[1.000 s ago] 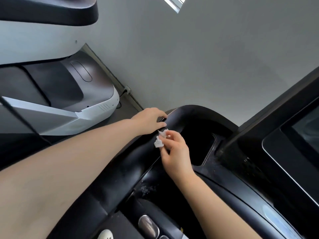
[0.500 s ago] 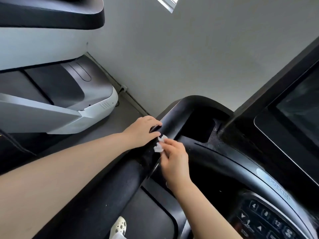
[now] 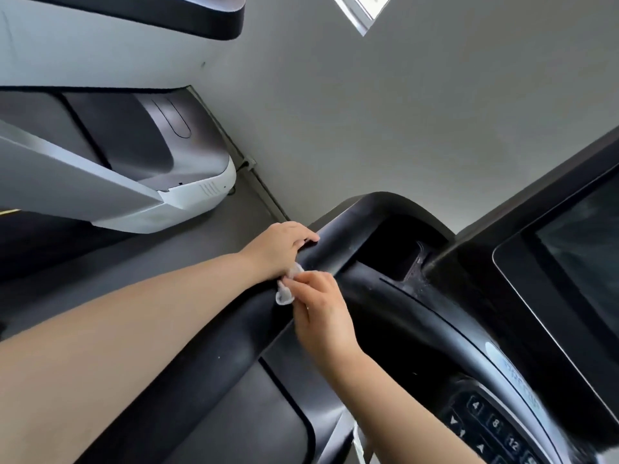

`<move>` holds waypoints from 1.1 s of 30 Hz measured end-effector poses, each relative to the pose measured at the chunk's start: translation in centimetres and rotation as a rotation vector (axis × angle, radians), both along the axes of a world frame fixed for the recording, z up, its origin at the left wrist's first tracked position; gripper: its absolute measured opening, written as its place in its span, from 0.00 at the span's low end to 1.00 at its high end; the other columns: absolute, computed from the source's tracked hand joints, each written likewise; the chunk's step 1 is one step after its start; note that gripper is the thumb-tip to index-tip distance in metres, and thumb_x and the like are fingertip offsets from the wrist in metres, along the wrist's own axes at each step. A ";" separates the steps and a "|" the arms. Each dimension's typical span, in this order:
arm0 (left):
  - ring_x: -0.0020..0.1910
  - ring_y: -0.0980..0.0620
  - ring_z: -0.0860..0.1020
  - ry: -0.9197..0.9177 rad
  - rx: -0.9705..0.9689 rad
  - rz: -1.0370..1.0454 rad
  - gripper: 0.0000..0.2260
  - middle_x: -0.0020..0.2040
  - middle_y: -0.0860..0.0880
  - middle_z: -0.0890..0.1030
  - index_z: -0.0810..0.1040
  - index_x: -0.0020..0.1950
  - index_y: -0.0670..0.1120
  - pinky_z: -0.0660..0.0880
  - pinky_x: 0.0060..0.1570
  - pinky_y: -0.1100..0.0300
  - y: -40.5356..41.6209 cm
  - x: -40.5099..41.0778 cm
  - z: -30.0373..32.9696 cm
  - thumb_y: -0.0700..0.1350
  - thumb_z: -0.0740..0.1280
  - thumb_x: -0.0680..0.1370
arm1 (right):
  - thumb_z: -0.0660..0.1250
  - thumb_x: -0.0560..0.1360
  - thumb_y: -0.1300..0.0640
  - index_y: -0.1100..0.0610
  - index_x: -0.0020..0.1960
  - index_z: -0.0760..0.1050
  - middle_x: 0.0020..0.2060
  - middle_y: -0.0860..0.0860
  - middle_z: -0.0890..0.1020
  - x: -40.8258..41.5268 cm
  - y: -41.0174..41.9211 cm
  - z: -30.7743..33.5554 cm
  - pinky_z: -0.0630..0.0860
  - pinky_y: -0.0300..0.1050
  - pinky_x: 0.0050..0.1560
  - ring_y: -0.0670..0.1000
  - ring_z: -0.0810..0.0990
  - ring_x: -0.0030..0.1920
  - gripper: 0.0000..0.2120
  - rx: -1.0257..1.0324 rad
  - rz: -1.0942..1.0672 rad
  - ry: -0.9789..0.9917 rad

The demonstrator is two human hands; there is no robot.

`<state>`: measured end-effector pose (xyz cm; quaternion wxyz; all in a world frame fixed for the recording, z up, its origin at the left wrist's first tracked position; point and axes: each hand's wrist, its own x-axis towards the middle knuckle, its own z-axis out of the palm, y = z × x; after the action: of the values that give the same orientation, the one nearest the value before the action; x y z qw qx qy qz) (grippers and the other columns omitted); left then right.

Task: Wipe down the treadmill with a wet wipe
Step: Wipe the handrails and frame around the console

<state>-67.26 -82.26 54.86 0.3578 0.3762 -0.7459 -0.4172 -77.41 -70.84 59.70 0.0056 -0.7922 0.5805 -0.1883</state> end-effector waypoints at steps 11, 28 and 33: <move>0.57 0.50 0.76 0.024 -0.010 -0.003 0.11 0.57 0.47 0.80 0.80 0.58 0.42 0.67 0.60 0.63 -0.1 0.1 -0.2 0.36 0.61 0.79 | 0.59 0.79 0.58 0.61 0.56 0.80 0.58 0.54 0.81 -1.3 1.0 0.6 0.65 0.36 0.62 0.55 0.78 0.57 0.13 0.031 -0.074 0.049; 0.57 0.49 0.75 -0.061 -0.009 0.052 0.09 0.57 0.50 0.79 0.80 0.57 0.46 0.70 0.59 0.52 0.3 -0.1 0.8 0.42 0.63 0.79 | 0.58 0.80 0.62 0.56 0.68 0.72 0.68 0.51 0.72 -2.1 -1.2 0.2 0.62 0.31 0.64 0.51 0.69 0.69 0.17 0.232 -0.517 -0.258; 0.57 0.48 0.75 -0.070 0.075 0.073 0.12 0.58 0.47 0.79 0.79 0.59 0.44 0.70 0.57 0.56 0.8 0.6 1.9 0.42 0.59 0.81 | 0.56 0.82 0.56 0.58 0.71 0.68 0.74 0.51 0.63 0.5 -2.6 0.4 0.48 0.24 0.64 0.44 0.55 0.74 0.18 0.209 -0.424 -0.233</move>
<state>-66.65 -81.50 56.76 0.3322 0.4308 -0.7276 -0.4179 -76.88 -73.42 60.10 0.1145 -0.6210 0.7452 -0.2144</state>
